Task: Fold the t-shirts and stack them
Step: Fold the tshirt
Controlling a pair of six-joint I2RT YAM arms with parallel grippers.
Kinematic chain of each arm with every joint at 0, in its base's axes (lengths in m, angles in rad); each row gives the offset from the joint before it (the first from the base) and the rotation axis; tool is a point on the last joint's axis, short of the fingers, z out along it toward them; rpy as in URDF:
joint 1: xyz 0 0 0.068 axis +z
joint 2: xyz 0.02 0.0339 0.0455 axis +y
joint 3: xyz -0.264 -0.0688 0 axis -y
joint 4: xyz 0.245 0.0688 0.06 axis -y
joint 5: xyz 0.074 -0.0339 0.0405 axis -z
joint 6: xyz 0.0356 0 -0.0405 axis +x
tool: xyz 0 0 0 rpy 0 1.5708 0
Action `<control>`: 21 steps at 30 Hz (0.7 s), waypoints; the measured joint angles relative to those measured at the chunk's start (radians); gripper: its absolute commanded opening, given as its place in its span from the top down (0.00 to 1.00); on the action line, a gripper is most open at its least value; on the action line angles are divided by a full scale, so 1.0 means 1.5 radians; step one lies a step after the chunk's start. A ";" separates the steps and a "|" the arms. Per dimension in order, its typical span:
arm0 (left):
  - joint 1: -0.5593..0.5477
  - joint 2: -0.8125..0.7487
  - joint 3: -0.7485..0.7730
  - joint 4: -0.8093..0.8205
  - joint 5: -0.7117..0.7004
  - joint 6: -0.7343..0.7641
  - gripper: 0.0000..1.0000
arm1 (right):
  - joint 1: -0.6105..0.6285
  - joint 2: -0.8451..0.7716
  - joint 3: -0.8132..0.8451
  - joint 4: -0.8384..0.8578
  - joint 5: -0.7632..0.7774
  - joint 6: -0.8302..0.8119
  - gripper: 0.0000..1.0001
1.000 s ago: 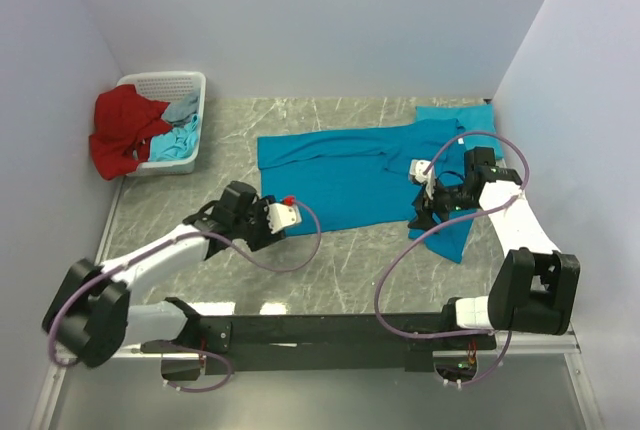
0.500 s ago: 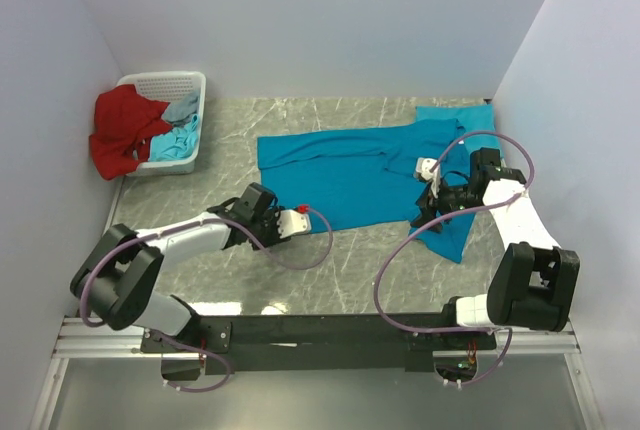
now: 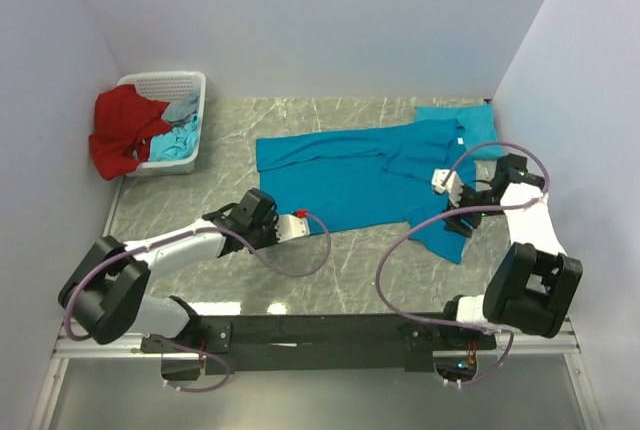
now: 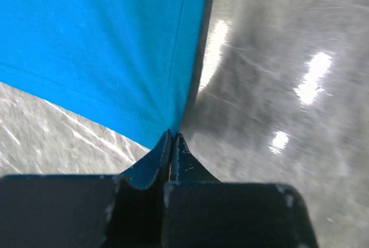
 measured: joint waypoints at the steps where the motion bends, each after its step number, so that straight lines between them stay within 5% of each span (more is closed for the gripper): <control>1: -0.005 -0.012 -0.004 -0.004 -0.003 -0.004 1.00 | -0.019 0.007 0.002 -0.010 0.021 -0.027 0.35; 11: -0.010 -0.001 -0.005 -0.020 -0.017 -0.037 1.00 | -0.048 0.036 -0.113 -0.010 0.200 -0.225 0.39; 21: 0.029 0.036 0.026 -0.045 -0.023 -0.082 1.00 | -0.019 0.025 -0.162 0.018 0.245 -0.301 0.41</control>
